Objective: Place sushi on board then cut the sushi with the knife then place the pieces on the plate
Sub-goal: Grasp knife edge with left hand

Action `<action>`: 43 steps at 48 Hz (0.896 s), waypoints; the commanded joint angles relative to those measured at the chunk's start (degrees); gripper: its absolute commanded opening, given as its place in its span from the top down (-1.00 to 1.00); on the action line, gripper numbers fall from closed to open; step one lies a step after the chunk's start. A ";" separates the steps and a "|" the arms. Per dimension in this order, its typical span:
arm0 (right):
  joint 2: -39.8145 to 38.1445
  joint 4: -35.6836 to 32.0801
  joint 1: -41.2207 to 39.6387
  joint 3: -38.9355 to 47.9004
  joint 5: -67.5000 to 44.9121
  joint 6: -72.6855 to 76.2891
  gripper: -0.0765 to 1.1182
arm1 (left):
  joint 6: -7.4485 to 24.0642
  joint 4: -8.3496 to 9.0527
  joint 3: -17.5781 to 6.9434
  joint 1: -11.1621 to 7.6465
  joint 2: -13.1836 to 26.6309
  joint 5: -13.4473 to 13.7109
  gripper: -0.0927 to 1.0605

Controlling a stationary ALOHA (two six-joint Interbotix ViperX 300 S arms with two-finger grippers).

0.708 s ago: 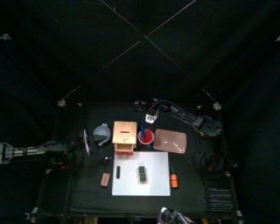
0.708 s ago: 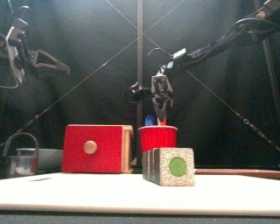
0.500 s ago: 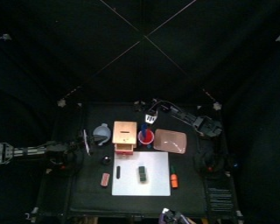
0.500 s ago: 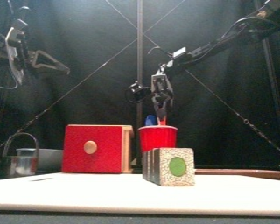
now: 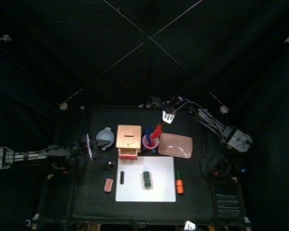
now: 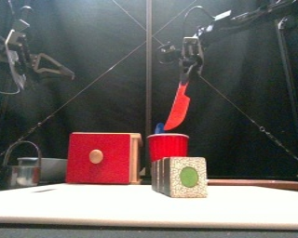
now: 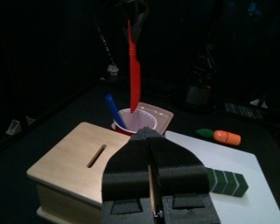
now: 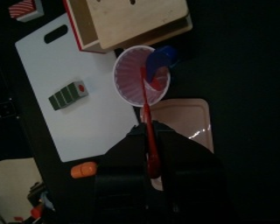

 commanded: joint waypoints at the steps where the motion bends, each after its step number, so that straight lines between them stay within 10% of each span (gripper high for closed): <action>1: -8.09 2.64 1.32 8.35 -10.72 -1.23 0.55 | 0.00 0.53 -2.29 -0.09 1.23 -0.18 0.66; 9: -19.78 4.83 8.53 33.05 -37.53 -3.60 0.55 | 0.00 2.64 -4.13 -0.62 4.04 -0.18 0.66; 18: -27.86 2.99 23.82 49.48 -62.31 -3.25 0.55 | -0.18 4.66 -6.68 -5.36 8.96 -0.18 0.59; 31: -24.61 -0.53 41.31 58.62 -89.21 -2.37 0.55 | -0.44 4.48 -11.69 -18.37 20.21 -1.23 -0.40; 43: -19.07 -0.70 43.77 55.90 -92.64 -2.37 0.55 | -0.18 3.52 -16.52 -18.63 33.93 -6.33 -0.85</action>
